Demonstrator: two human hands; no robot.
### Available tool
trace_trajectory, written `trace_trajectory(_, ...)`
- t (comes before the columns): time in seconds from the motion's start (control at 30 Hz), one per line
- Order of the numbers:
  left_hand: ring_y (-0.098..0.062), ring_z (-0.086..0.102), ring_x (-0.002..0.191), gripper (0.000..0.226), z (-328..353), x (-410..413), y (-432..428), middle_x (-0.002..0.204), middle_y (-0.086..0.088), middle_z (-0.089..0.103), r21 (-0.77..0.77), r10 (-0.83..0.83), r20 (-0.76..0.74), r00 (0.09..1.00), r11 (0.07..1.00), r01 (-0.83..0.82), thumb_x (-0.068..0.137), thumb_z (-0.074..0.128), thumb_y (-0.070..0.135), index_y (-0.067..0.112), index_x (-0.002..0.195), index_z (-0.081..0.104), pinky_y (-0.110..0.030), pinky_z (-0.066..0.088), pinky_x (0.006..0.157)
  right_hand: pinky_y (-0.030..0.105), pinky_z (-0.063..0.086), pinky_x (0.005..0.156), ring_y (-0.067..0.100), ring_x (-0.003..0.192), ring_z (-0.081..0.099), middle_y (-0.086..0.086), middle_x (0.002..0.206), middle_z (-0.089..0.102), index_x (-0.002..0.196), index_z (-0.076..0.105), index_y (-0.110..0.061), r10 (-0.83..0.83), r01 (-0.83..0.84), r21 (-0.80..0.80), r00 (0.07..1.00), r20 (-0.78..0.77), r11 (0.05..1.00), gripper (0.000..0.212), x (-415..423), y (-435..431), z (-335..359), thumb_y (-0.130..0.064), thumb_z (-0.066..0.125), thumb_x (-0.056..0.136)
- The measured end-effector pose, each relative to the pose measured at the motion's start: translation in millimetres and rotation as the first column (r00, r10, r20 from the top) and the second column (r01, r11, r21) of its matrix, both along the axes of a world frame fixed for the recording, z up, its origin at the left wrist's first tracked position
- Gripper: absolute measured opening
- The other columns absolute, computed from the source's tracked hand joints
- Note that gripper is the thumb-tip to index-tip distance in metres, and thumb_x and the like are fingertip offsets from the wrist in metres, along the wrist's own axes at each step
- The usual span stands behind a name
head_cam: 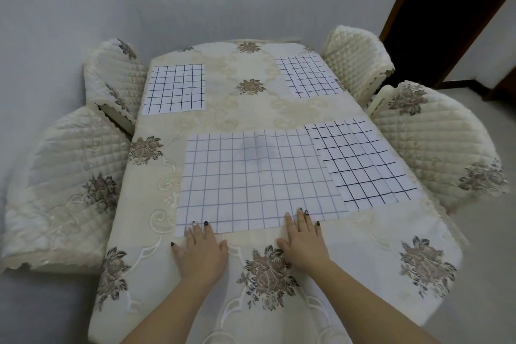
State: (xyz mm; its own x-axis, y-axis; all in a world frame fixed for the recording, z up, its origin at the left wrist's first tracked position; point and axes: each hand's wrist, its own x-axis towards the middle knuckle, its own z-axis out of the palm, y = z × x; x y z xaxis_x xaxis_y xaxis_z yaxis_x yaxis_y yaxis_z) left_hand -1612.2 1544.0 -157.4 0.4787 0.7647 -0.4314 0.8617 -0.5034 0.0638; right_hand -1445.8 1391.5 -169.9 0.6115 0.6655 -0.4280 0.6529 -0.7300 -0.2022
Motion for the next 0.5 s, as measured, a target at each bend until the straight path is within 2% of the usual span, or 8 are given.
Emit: trace_trajectory(0.5,-0.029,0.003,0.149,0.066,0.2,-22.5,-14.6,0.161,-0.012,0.006,0.049,0.034,-0.016,0.999,0.998,-0.033,0.098,0.021,0.047,0.012,0.153,0.009,-0.057,0.007,0.115,0.045,-0.006,0.119,0.030,0.147,-0.015,0.013,0.159,-0.018,0.153,-0.009,-0.019,0.041,-0.040,-0.004,0.999,0.018,0.999,0.074,-24.7,-6.8,-0.6,-0.055,0.025,0.098)
